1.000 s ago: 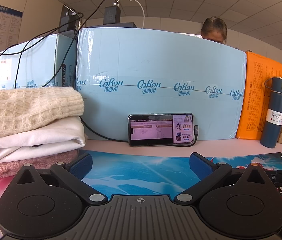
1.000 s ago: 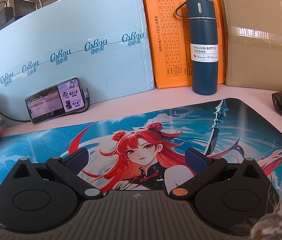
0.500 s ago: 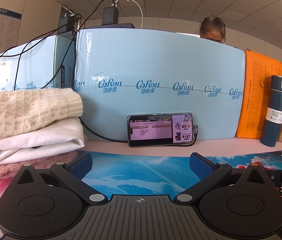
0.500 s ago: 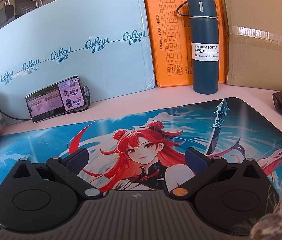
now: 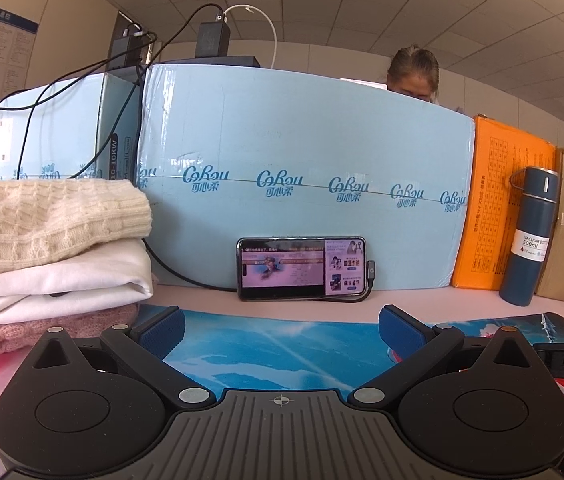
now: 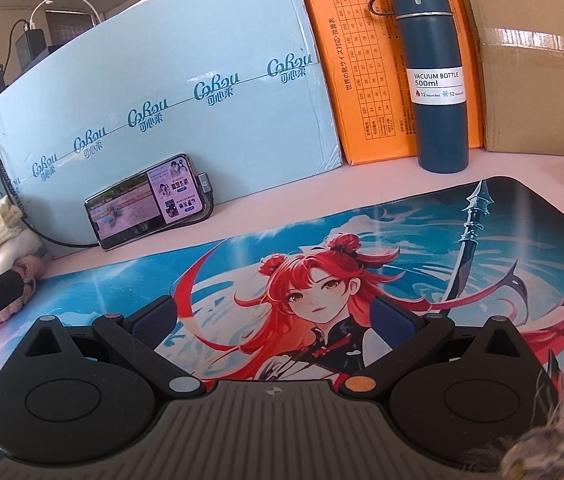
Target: Fold clothes
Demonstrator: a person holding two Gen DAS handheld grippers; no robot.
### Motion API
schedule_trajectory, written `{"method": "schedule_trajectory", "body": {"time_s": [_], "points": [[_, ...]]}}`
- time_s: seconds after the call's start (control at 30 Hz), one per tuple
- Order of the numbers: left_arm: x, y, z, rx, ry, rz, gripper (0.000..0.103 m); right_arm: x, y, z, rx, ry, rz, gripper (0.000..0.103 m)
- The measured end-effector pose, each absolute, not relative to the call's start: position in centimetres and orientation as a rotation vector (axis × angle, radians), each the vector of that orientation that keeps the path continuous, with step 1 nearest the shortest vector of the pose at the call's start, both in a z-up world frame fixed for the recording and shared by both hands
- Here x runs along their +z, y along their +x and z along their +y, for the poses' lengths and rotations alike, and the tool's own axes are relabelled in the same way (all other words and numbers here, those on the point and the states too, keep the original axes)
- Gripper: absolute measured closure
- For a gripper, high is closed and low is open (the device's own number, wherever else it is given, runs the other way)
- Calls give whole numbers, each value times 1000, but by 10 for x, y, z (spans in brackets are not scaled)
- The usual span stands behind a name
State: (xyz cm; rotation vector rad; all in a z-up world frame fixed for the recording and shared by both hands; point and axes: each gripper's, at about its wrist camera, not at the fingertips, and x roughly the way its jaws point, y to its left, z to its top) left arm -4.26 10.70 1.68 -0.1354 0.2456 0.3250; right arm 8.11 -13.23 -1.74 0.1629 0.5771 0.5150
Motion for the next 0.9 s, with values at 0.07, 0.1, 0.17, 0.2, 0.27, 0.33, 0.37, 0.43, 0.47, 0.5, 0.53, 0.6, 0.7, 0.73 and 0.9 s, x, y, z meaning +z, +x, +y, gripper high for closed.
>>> {"method": "schedule_trajectory", "body": {"time_s": [0.07,0.1,0.17,0.2,0.27,0.33,0.37,0.43,0.47,0.5,0.53,0.6,0.7,0.73,0.9], "points": [[18,-45,106,305,-158,235,0,-17,81,-135,543,200,570,0],[18,-45,106,294,-165,237,0,-17,80,-137,548,221,563,0],[20,-49,108,270,-188,218,0,-16,77,-141,557,265,544,0],[21,-52,109,258,-202,203,0,-16,74,-142,562,289,531,0],[24,-58,111,238,-230,167,0,-14,64,-146,582,339,491,0],[29,-66,114,233,-249,111,0,-11,50,-144,607,360,449,0],[33,-68,116,223,-253,92,0,-9,43,-142,619,360,439,0],[41,-72,122,183,-260,79,0,-5,30,-133,663,341,444,0],[45,-74,125,169,-261,74,0,-2,24,-129,685,336,440,0],[48,-77,129,171,-251,68,0,1,19,-126,694,338,433,0],[51,-80,132,182,-232,60,0,4,13,-122,702,340,426,0],[56,-92,142,230,-185,36,0,13,9,-114,718,367,427,0],[63,-109,165,319,-144,1,0,27,6,-100,759,408,431,0],[65,-115,175,340,-142,-10,0,32,5,-92,777,409,426,0],[84,-144,227,510,-185,-122,0,57,0,-50,849,392,407,0]]}}
